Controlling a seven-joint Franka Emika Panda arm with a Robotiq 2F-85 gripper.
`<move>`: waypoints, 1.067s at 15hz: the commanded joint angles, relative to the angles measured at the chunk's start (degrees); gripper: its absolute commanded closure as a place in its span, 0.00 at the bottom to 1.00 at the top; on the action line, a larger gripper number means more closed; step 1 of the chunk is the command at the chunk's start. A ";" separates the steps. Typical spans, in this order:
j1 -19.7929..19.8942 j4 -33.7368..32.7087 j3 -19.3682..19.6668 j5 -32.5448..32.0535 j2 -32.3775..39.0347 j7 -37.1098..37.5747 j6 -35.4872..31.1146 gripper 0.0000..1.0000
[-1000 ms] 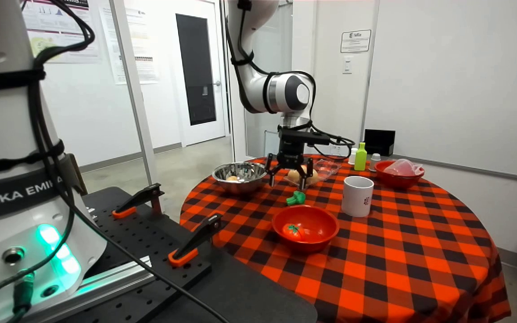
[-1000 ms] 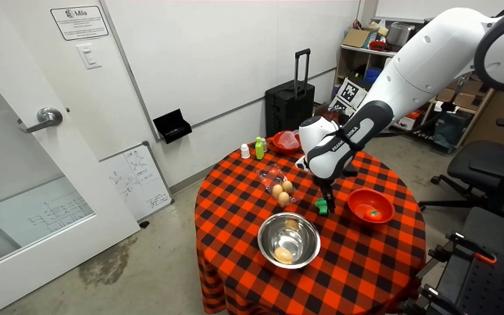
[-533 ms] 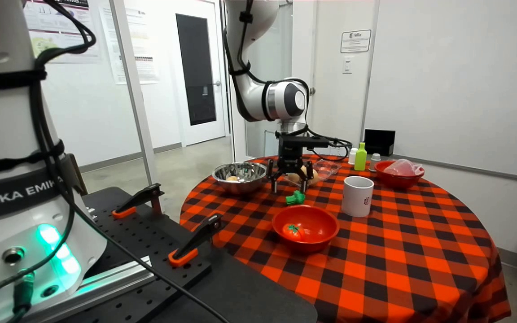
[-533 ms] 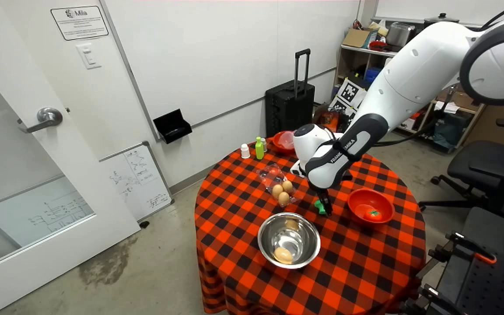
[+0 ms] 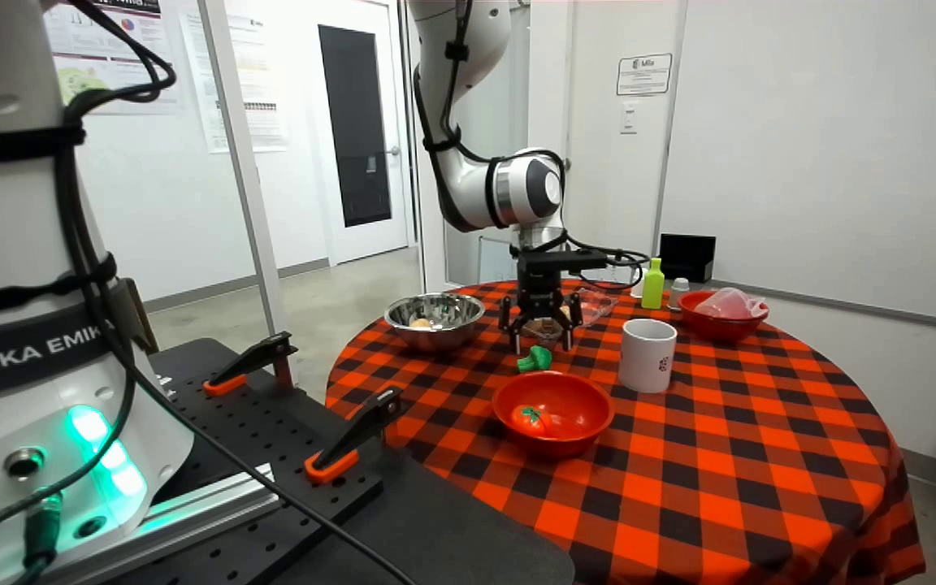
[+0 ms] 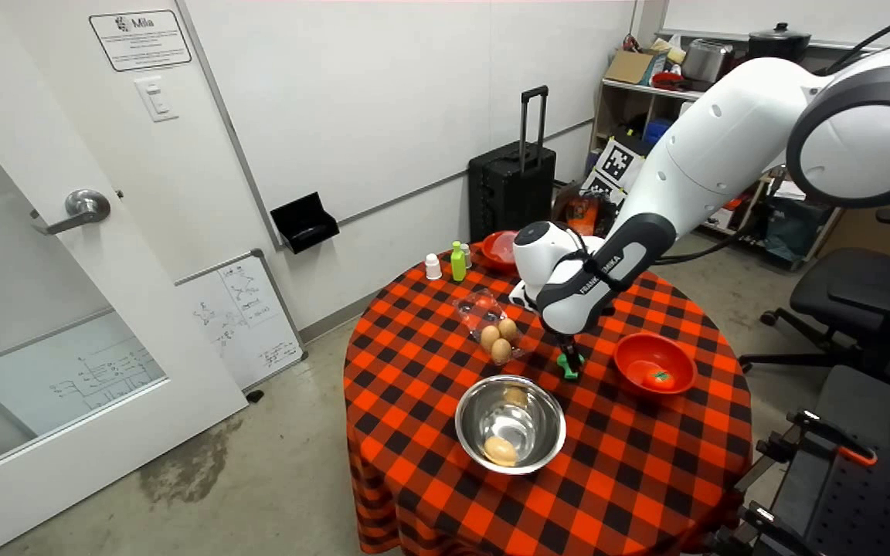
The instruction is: Put the plastic broccoli in the orange bowl
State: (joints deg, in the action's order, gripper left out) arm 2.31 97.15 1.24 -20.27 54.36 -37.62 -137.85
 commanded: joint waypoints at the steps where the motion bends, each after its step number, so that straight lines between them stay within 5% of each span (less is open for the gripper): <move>1: -0.45 -3.67 0.75 -1.50 2.66 1.59 0.05 0.00; 8: -0.03 -6.15 0.30 -0.69 4.46 1.24 1.65 0.00; 9: 0.04 -6.35 0.30 -0.65 4.54 1.22 1.86 0.25; 11: 0.21 -6.84 0.22 -0.48 4.66 1.09 2.55 0.32; 16: 0.54 -8.04 0.13 -0.29 4.98 0.98 3.83 0.71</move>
State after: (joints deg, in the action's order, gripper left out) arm 2.61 91.81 1.57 -20.35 57.59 -37.37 -135.60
